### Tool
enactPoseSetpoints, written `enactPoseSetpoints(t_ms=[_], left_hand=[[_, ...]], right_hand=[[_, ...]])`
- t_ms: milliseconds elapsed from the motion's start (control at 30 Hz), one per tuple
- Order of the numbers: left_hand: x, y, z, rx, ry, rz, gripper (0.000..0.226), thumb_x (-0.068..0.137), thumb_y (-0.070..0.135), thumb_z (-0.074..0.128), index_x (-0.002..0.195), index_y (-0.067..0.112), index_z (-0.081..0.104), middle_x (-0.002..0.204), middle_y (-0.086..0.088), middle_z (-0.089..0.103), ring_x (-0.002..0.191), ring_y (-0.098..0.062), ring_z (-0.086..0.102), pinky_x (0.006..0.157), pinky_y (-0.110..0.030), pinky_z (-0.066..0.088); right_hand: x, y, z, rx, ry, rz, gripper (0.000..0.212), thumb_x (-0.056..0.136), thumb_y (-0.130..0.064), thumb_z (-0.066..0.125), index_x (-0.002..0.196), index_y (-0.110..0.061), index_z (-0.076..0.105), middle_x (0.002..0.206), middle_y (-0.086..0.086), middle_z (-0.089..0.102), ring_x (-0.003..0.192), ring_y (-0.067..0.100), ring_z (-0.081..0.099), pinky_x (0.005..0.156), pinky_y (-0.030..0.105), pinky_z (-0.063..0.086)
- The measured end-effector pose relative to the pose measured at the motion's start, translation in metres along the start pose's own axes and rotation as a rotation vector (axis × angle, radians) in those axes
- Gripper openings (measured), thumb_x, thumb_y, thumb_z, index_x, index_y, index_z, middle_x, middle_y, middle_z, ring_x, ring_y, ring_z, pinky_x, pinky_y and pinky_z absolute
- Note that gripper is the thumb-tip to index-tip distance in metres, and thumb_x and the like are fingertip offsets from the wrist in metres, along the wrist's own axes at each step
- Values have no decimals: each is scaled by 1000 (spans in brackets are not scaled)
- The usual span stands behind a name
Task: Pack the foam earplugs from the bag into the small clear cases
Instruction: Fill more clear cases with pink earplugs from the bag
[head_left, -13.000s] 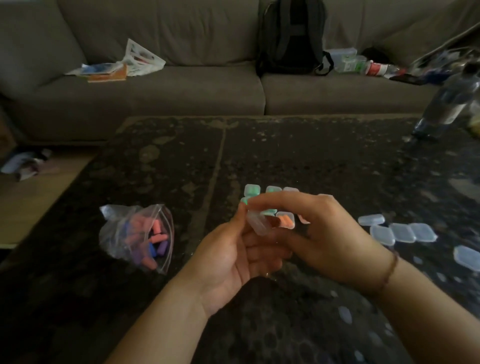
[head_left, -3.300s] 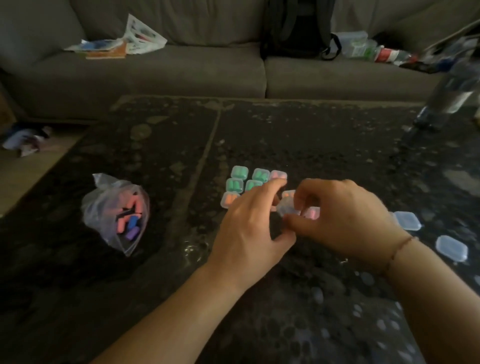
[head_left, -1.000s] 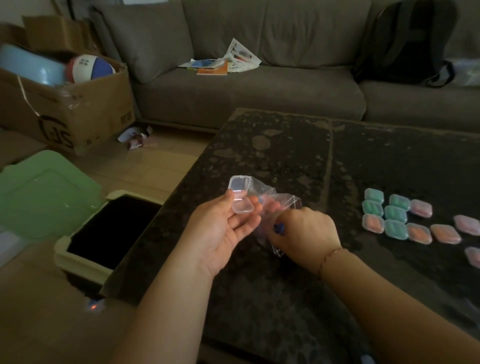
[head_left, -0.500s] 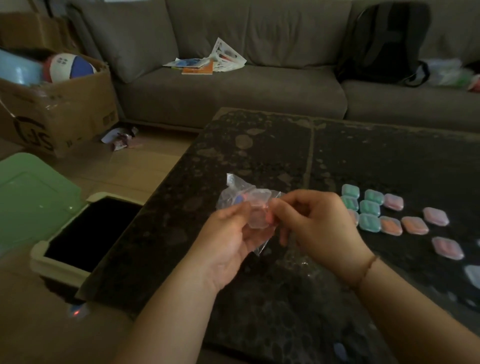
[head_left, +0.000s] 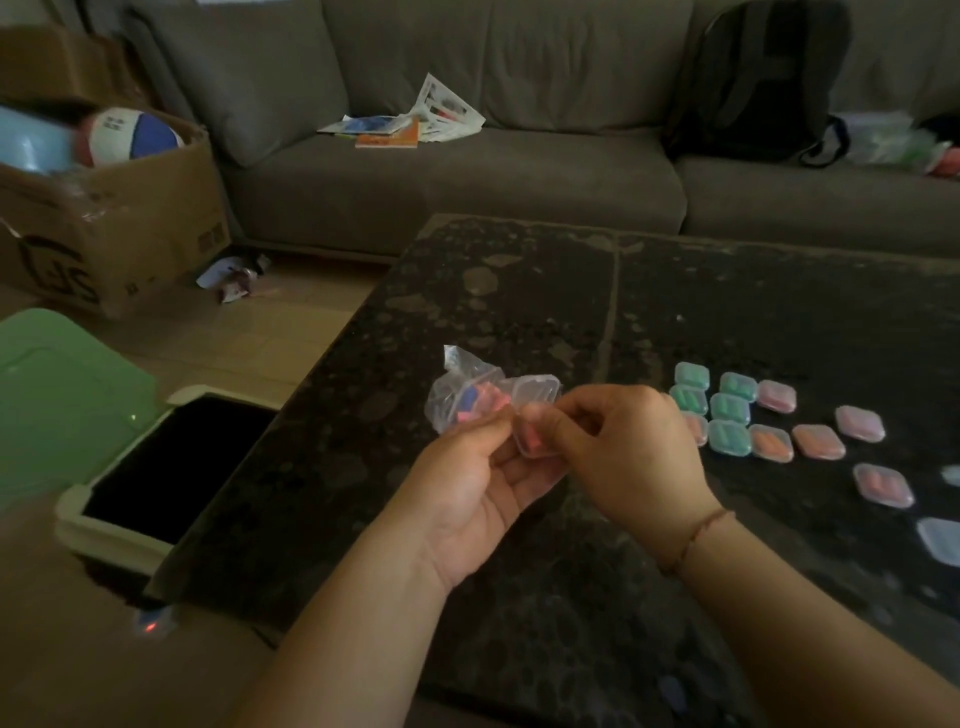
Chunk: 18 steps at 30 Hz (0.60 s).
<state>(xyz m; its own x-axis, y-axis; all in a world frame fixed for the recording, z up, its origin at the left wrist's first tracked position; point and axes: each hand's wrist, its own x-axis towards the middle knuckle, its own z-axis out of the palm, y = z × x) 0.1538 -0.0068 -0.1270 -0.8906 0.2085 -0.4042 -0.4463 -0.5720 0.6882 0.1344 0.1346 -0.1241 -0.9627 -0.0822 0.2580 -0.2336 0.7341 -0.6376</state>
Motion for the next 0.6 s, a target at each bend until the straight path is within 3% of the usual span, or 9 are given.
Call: enactPoseSetpoints(t_ms=[133, 200, 267, 367, 600], left_hand=[[1, 16, -9, -37, 25, 94, 48, 81, 23, 65, 125, 4, 68, 118, -20, 74, 98, -22, 76, 91, -40, 59], [2, 26, -14, -43, 83, 155, 50, 78, 22, 64, 123, 0, 67, 114, -21, 75, 103, -28, 75, 86, -38, 61], [3, 35, -20, -85, 139, 195, 36, 90, 18, 60, 121, 0, 67, 111, -20, 76, 101, -29, 76, 73, -33, 64], [5, 39, -25, -171, 174, 187, 32, 105, 17, 46, 124, -2, 64, 111, -21, 76, 97, -28, 77, 68, -33, 64], [5, 40, -23, -177, 144, 163, 31, 104, 17, 49, 124, -2, 65, 109, -21, 76, 96, -28, 77, 72, -36, 65]], right_hand=[[4, 5, -4, 186, 116, 38, 18, 86, -46, 55, 79, -35, 67, 68, -11, 67, 63, 2, 64, 59, 29, 58], [6, 11, -3, 87, 59, 22, 9, 88, -38, 58, 89, -36, 67, 71, -12, 66, 65, 0, 63, 61, 24, 58], [7, 15, 4, -121, -106, -3, 13, 91, -36, 57, 101, -38, 66, 81, -16, 66, 69, -2, 62, 65, 22, 57], [11, 12, 20, -339, -253, -44, 20, 97, -39, 49, 109, -40, 65, 86, -19, 62, 74, 1, 60, 66, 20, 53], [29, -1, 52, -549, -280, 13, 26, 98, -45, 44, 102, -30, 65, 80, -6, 63, 71, 13, 63, 68, 32, 57]])
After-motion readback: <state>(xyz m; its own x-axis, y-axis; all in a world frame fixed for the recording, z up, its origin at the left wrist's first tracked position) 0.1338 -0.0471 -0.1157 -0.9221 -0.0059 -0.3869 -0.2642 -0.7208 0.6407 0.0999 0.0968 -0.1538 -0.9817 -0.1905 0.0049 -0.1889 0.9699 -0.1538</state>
